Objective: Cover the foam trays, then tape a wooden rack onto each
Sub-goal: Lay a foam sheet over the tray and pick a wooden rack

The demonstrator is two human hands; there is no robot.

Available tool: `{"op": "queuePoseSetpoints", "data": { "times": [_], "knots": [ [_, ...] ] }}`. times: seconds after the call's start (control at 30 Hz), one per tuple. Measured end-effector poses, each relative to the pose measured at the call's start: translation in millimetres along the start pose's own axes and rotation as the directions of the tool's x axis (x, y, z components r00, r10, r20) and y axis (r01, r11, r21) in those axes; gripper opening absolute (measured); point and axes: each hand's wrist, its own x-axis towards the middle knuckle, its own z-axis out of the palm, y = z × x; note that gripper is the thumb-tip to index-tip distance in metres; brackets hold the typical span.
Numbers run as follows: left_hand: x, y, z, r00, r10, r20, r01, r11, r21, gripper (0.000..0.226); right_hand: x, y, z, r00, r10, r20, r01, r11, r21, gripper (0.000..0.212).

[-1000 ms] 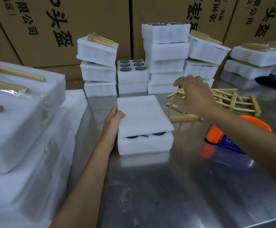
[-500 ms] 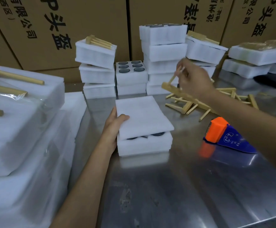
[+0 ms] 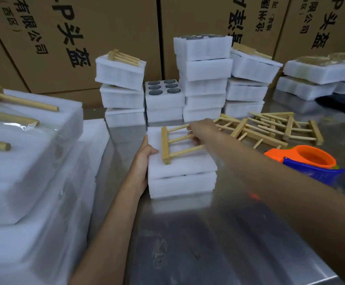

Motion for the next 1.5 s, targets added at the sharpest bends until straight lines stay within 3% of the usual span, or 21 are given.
{"op": "queuePoseSetpoints", "data": {
  "times": [0.07,0.13,0.17,0.23,0.3,0.37,0.43,0.7,0.87,1.1,1.23,1.5],
  "knots": [
    [0,1,0,1.000,-0.019,-0.010,0.019,0.999,-0.030,0.059,8,6,2,0.989,-0.120,-0.088,0.092,0.960,-0.265,0.022],
    [0,1,1,0.998,-0.047,-0.040,0.044,0.997,-0.066,0.063,10,13,2,0.975,-0.192,-0.111,0.137,0.916,-0.378,0.032],
    [0,1,3,0.997,-0.056,-0.056,0.051,0.995,-0.084,0.064,8,18,2,0.973,-0.198,-0.117,0.148,0.927,-0.345,0.040],
    [1,0,4,0.994,-0.053,-0.097,0.041,0.992,-0.116,0.051,7,27,0,0.995,-0.079,-0.054,0.079,0.997,-0.005,0.053],
    [2,1,6,0.992,-0.067,-0.112,0.048,0.985,-0.164,0.025,8,39,-5,0.972,0.064,0.225,-0.142,0.925,0.352,0.053],
    [1,0,7,0.984,-0.117,-0.133,0.094,0.981,-0.169,0.039,6,52,-8,0.927,0.070,0.369,-0.241,0.864,0.442,0.049],
    [-1,-1,10,0.983,-0.136,-0.125,0.112,0.976,-0.185,0.050,9,64,-7,0.929,0.055,0.367,-0.235,0.851,0.469,0.050],
    [-18,-9,21,0.992,-0.075,-0.098,0.059,0.985,-0.160,0.047,-9,74,-19,0.926,0.035,0.377,-0.207,0.880,0.427,0.065],
    [-32,-11,26,0.987,-0.111,-0.112,0.091,0.982,-0.166,0.068,-36,77,-28,0.929,0.011,0.370,-0.193,0.868,0.458,0.061],
    [-57,-14,33,0.991,-0.124,-0.048,0.111,0.970,-0.216,0.061,-62,86,-36,0.920,0.050,0.388,-0.229,0.874,0.430,0.056],
    [-64,-16,36,0.995,-0.100,-0.024,0.089,0.953,-0.289,0.042,-66,90,-39,0.930,0.082,0.360,-0.237,0.880,0.412,0.057],
    [-62,-19,37,0.991,-0.107,-0.085,0.080,0.959,-0.271,0.070,-69,92,-43,0.932,0.099,0.348,-0.241,0.888,0.393,0.055]
  ]
}}
